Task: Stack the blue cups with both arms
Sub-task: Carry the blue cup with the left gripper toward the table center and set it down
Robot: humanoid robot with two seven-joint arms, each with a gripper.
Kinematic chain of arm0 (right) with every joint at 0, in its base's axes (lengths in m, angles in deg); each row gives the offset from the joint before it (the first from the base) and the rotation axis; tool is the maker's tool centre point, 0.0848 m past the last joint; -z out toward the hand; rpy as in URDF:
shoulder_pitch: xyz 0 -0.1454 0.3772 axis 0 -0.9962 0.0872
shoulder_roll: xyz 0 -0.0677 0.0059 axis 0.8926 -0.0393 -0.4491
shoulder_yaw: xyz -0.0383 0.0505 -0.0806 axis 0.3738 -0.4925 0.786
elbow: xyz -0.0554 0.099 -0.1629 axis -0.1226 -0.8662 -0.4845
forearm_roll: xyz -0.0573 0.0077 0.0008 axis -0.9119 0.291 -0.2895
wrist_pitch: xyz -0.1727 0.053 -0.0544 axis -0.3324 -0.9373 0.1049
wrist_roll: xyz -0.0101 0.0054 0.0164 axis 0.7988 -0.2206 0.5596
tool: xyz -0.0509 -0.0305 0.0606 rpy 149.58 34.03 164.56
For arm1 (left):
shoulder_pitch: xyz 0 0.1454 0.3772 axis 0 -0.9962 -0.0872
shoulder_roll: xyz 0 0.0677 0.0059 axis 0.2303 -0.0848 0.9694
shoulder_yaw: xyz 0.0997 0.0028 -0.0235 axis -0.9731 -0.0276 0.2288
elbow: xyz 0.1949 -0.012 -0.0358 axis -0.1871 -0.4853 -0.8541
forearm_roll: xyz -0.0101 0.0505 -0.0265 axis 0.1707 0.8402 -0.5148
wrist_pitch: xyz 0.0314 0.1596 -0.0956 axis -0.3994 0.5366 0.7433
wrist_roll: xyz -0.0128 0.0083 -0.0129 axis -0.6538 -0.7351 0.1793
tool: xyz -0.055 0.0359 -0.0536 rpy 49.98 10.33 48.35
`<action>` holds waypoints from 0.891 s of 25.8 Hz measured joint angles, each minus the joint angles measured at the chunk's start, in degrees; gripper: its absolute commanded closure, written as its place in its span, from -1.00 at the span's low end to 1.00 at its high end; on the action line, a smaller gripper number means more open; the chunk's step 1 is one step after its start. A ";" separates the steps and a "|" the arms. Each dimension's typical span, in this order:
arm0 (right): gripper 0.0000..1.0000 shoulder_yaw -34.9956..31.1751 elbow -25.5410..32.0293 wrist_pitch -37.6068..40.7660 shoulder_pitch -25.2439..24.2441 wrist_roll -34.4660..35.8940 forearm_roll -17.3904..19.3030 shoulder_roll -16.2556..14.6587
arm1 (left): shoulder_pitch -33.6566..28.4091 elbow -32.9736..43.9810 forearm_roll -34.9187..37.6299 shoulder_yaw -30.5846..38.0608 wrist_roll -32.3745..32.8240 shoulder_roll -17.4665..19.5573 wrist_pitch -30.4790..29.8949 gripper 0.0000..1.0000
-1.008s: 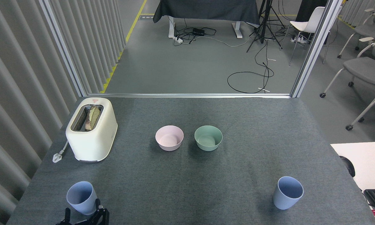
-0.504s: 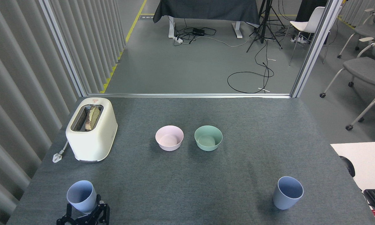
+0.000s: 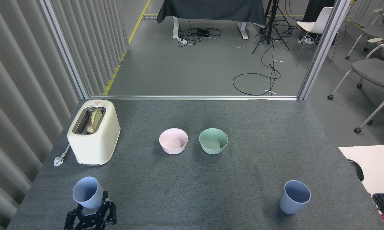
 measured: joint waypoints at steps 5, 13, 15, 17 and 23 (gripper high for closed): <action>-1.00 0.00 0.00 -0.06 0.00 0.00 0.00 0.00 | -0.88 4.52 3.31 -11.35 -0.06 -0.30 -2.17 -0.16; -1.00 -0.04 0.00 -0.18 0.00 0.01 0.00 0.00 | 2.29 -2.88 13.58 -21.80 -0.07 -6.73 -2.16 -0.17; -1.00 -0.07 0.00 -0.18 0.00 0.01 0.00 0.00 | 3.47 -5.19 14.03 -22.55 -0.07 -7.67 -2.02 -0.16; -1.00 -0.07 0.00 -0.18 0.01 0.01 0.00 0.00 | 4.43 -6.53 14.18 -22.94 -0.06 -8.06 -1.98 -0.15; -1.00 -0.03 -0.20 -0.18 0.00 0.02 0.00 0.00 | 6.44 -10.29 14.41 -23.32 -0.02 -8.36 -1.01 -0.14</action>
